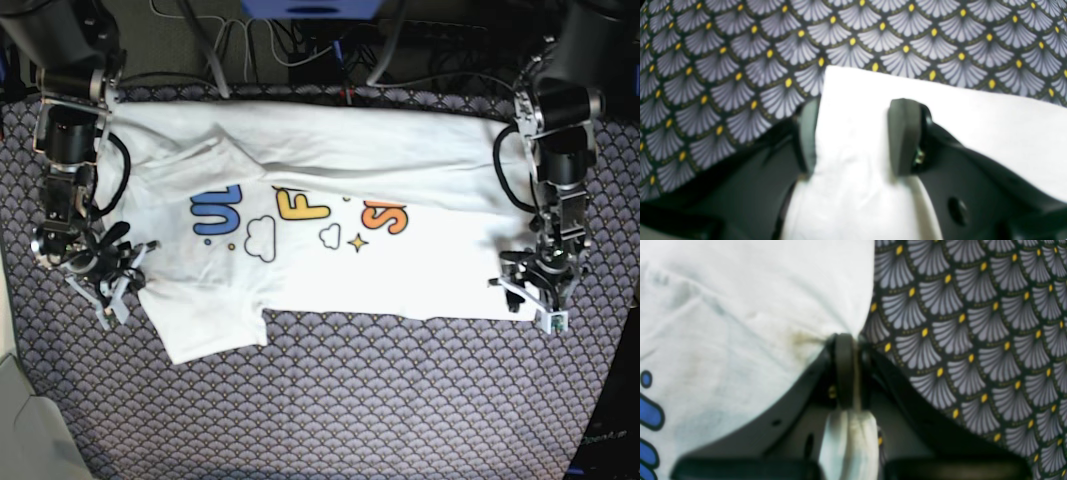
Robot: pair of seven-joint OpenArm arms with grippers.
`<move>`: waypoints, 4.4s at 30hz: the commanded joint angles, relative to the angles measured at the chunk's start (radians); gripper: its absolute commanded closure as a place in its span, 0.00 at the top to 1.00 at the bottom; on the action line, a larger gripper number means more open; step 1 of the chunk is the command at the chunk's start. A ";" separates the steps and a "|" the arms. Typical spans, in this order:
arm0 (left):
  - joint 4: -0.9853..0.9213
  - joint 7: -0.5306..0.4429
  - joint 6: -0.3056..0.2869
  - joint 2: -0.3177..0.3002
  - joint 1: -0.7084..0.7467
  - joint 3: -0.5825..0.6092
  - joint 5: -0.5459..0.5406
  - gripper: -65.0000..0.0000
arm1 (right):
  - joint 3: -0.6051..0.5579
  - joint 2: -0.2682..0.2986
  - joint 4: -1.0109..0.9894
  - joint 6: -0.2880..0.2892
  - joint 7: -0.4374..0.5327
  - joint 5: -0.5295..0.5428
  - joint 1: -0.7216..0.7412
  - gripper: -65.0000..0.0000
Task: Fold the T-shirt properly
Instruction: 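Grasp the shirt's hem corners with both grippers, then lift the hem and fold it over toward the collar with both grippers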
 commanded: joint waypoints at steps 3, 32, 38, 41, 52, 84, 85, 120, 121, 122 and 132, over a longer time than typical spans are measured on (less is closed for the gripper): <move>0.013 -0.020 0.000 -0.015 -0.052 -0.001 -0.005 0.49 | 0.002 0.012 0.013 0.000 -0.009 0.001 0.017 0.00; -0.106 -0.024 0.001 -0.035 -0.054 0.001 -0.123 0.42 | 0.002 0.016 0.013 0.000 -0.010 0.001 0.015 0.00; -0.106 -0.017 0.001 -0.041 -0.051 0.001 -0.120 0.00 | 0.002 0.017 0.013 0.000 -0.010 0.001 -0.001 0.00; -0.106 -0.015 0.001 -0.044 -0.049 0.001 -0.119 0.03 | 0.002 0.017 0.013 0.000 -0.010 0.001 -0.008 0.00; 0.079 0.178 0.000 -0.068 -0.026 -0.002 -0.128 0.01 | 0.010 0.016 0.199 0.000 -0.010 0.001 -0.094 0.00; 1.002 0.427 -0.009 0.031 0.517 -0.193 -0.128 0.01 | 0.131 -0.034 0.860 0.000 -0.012 0.006 -0.540 0.00; 1.025 0.427 -0.009 0.031 0.534 -0.193 -0.128 0.01 | 0.162 -0.046 0.865 0.000 -0.012 0.004 -0.540 0.00; 0.977 0.418 -0.009 0.019 0.709 -0.245 -0.128 0.01 | 0.288 -0.086 0.874 0.000 -0.078 0.006 -0.746 0.00; 0.960 0.416 -0.009 0.017 0.707 -0.245 -0.128 0.01 | 0.286 -0.089 0.874 0.000 -0.078 0.006 -0.746 0.00; 0.946 0.415 -0.009 0.016 0.706 -0.243 -0.128 0.01 | 0.286 -0.096 0.874 0.000 -0.078 0.006 -0.746 0.00; 0.959 0.415 -0.009 0.016 0.629 -0.242 -0.126 0.01 | 0.286 -0.132 0.874 0.000 -0.078 0.004 -0.746 0.00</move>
